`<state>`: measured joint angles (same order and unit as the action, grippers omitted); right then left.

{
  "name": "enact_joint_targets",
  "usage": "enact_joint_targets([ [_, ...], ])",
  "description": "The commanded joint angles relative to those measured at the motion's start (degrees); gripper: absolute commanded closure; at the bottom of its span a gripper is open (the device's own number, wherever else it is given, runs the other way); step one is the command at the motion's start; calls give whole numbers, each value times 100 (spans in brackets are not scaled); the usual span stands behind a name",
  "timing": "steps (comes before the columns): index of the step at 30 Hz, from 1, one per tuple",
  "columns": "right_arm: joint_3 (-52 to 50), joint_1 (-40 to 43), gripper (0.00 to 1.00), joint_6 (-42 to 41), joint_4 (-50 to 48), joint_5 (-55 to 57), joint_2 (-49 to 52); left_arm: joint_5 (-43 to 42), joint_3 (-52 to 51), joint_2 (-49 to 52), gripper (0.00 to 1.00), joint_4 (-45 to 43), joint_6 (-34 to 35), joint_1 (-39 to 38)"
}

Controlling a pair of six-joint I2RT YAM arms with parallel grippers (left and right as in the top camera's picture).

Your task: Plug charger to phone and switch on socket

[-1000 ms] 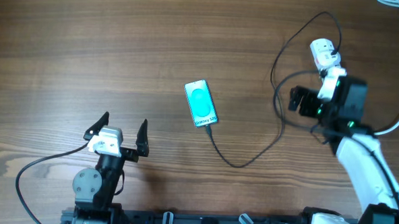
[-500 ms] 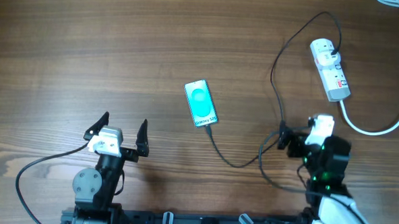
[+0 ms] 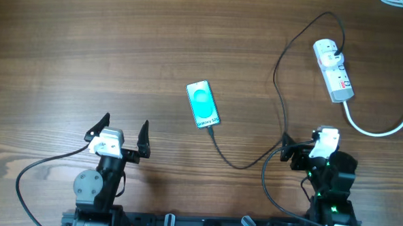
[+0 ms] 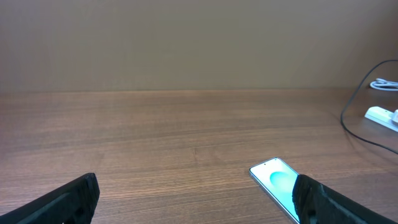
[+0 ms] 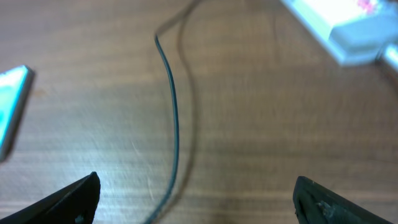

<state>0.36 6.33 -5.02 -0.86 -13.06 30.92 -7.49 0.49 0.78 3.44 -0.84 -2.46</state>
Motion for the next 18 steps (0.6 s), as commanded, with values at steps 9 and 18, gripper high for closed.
enact_joint_targets([
  [9, -7, -647, 0, 780, 15, 151, -2347, 52, -17, -50, 0, 44, -87, 2],
  [18, -7, -647, 0, 787, 2, 136, -3073, 52, -17, -50, 0, 44, -87, 2],
])
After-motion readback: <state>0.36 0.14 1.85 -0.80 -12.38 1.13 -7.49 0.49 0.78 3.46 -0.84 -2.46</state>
